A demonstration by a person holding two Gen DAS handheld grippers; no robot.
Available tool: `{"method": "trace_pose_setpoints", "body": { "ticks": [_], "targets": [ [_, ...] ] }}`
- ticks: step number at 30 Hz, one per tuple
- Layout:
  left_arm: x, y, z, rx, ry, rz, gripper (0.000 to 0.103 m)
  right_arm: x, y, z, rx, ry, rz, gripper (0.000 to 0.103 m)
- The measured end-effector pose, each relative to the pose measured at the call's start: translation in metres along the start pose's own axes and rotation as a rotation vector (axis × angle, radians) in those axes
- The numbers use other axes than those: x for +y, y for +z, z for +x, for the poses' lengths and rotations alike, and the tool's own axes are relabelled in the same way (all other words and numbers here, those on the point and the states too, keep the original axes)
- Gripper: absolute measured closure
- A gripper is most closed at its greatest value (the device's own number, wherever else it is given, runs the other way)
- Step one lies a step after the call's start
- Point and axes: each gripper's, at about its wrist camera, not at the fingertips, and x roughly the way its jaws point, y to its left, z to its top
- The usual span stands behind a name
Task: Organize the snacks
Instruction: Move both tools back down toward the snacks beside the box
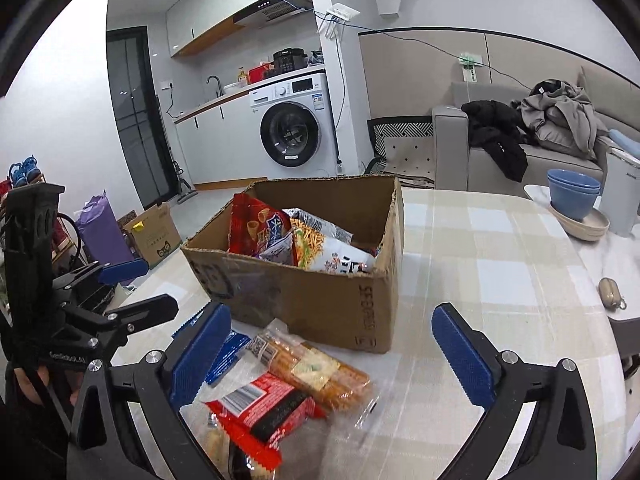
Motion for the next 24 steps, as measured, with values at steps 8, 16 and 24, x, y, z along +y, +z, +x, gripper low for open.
{"method": "trace_pose_setpoints", "body": {
  "ticks": [8, 16, 24],
  "targets": [
    [0.009, -0.012, -0.004, 0.024, 0.019, -0.018, 0.001, -0.007, -0.018, -0.007, 0.029, -0.006, 0.026, 0.001],
    [0.017, -0.021, 0.01, 0.061, 0.034, -0.029, 0.001, -0.014, -0.025, 0.001, 0.091, -0.017, 0.025, 0.001],
    [0.018, -0.031, 0.025, 0.096, 0.035, -0.019, 0.001, -0.007, -0.029, 0.005, 0.146, 0.036, 0.03, 0.001]
  ]
}}
